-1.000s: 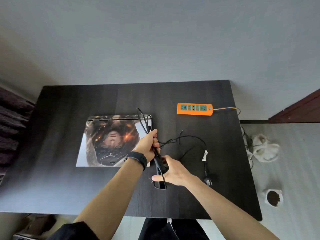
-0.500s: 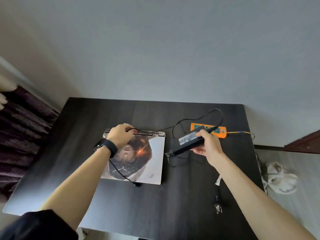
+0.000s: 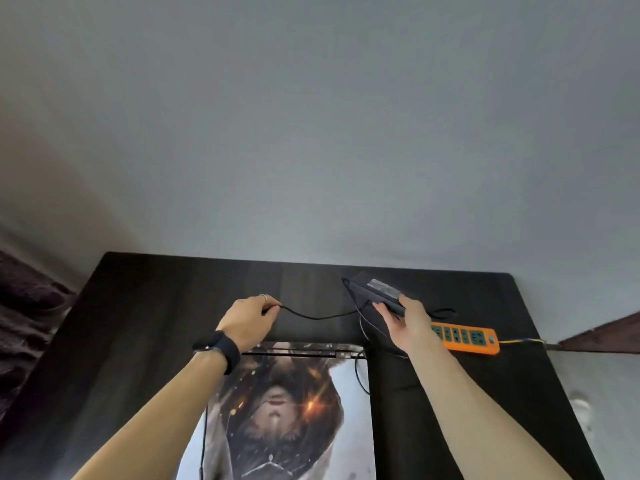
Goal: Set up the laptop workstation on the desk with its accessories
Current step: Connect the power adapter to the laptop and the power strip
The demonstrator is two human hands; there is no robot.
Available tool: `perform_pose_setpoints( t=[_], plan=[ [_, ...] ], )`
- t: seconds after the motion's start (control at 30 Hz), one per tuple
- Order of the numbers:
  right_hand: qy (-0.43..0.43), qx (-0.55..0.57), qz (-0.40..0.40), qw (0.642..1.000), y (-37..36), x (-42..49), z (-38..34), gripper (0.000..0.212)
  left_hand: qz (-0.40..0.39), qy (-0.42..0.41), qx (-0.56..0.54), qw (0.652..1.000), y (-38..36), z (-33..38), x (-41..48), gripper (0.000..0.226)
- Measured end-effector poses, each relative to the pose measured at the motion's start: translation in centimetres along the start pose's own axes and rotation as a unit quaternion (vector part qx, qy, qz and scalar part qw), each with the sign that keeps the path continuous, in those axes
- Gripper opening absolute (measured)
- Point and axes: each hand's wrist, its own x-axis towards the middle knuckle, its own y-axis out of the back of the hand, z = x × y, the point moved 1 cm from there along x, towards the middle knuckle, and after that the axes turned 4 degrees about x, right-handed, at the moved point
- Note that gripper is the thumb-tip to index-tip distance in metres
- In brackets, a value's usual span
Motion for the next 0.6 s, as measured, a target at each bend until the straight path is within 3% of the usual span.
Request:
perform_pose_setpoints(
  t=[0.17,0.43,0.6],
  plan=[
    [0.003,-0.021,0.016,1.000,-2.7,3.6,2.9,0.037,-0.037,0.006,-0.016,0.999,-3.2,-3.6,2.1,0.020],
    [-0.003,-0.054,-0.017,0.998,-5.0,10.4,7.1,0.046,-0.008,0.029,-0.061,0.998,-7.2,-9.4,4.3,0.018],
    [0.113,-0.210,0.045,0.970,-4.0,12.0,9.3,0.064,0.020,0.028,-0.036,0.999,-10.1,-10.2,5.7,0.021]
  ],
)
